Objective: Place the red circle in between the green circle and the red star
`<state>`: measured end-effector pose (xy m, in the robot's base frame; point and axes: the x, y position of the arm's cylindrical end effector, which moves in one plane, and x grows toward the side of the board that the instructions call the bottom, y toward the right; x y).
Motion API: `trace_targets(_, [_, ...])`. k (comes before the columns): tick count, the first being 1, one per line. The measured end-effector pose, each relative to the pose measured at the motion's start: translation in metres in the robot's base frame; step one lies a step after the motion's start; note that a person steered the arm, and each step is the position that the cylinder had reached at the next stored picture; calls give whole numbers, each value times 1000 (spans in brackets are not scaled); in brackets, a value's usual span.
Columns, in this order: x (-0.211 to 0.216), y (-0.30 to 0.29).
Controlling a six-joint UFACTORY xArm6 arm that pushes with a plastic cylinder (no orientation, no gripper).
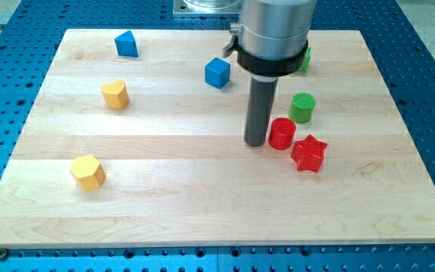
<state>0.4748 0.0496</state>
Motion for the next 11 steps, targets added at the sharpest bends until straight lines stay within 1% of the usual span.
trace_targets(1, [1,21])
trace_targets(2, [-20,47])
trace_targets(4, [-21,26])
trace_targets(5, [-3,53])
trace_targets(6, [-3,67])
trace_targets(8, [-2,71])
trace_targets(10, [13,91])
trace_targets(11, [4,75])
